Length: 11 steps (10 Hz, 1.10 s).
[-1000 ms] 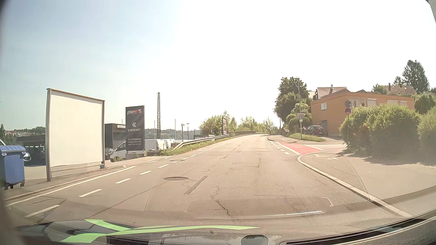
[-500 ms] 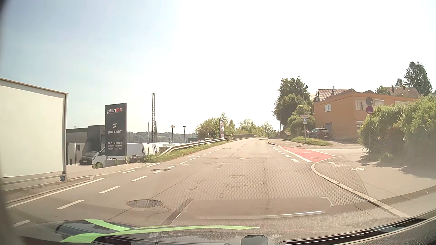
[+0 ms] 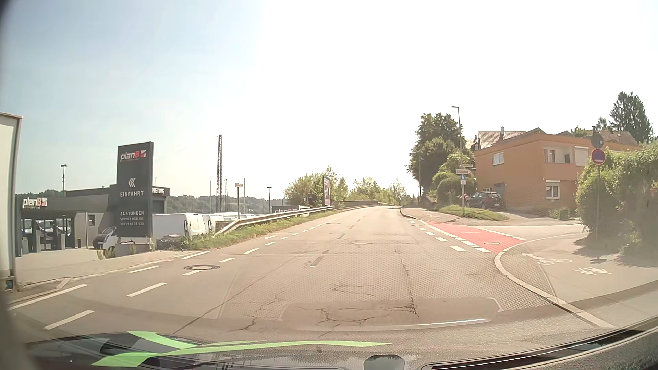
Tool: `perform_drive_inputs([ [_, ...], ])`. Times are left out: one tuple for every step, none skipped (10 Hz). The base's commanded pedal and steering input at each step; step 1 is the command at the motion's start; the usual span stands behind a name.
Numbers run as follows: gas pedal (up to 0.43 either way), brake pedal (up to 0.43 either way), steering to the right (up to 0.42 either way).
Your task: Follow the waypoints while adhering to traffic rules and regulations
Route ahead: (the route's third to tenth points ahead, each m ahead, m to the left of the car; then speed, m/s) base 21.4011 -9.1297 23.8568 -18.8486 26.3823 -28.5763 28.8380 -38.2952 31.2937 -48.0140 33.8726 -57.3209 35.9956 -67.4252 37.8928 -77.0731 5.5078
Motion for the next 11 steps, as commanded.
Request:
perform_drive_inputs([
  [0.000, 0.000, 0.045],
  [0.000, 0.000, 0.052],
  [0.000, 0.000, 0.059],
  [0.000, 0.000, 0.066],
  [0.000, 0.000, 0.073],
  [0.000, 0.000, 0.082],
  [0.000, 0.000, 0.097],
  [0.000, 0.000, 0.112],
  [0.000, 0.000, 0.124],
  [0.000, 0.000, 0.133],
  [0.000, 0.000, 0.142],
])
